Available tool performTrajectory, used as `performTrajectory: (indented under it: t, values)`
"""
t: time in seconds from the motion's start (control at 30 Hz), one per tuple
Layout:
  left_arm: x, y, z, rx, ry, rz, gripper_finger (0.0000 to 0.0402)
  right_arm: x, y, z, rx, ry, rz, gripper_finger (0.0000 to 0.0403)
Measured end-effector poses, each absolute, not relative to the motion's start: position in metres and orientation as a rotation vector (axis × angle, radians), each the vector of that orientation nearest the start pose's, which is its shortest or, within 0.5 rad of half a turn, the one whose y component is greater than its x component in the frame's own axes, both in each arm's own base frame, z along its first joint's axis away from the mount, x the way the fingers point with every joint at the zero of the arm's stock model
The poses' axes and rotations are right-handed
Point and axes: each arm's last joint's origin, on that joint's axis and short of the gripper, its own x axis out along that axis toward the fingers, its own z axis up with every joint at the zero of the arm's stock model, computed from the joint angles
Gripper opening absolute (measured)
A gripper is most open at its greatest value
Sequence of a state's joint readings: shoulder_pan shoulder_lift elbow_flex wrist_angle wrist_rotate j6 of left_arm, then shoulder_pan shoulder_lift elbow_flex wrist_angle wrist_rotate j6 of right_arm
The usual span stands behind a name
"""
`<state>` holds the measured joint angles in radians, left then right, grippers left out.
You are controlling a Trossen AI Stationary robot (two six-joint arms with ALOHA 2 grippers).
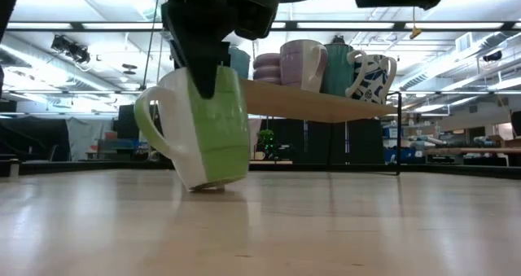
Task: Place coffee mugs
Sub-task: Put the green mug on the shelf
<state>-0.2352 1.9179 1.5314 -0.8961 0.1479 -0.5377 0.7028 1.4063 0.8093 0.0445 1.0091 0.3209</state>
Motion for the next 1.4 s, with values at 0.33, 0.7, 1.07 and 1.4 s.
performTrajectory:
  t: [0.33,0.7,1.07,1.4]
  values:
    - [0.377,-0.094,0.224,-0.342,1.322,-0.022,0.0037,0.223,0.175,0.232,-0.053,0.28,-0.354,0.0284]
    - [0.383,-0.096,0.226,-0.337,1.251,-0.055,0.0149,0.221,0.175,0.23,-0.021,0.29,-0.361,0.0284]
    - [0.377,-0.098,0.249,-0.166,1.148,-0.192,0.0168,0.221,0.175,0.229,-0.018,0.296,-0.362,0.0284]
    - [0.328,-0.125,0.268,0.577,1.241,-0.265,0.0157,0.22,0.175,0.228,-0.025,0.302,-0.364,0.0284]
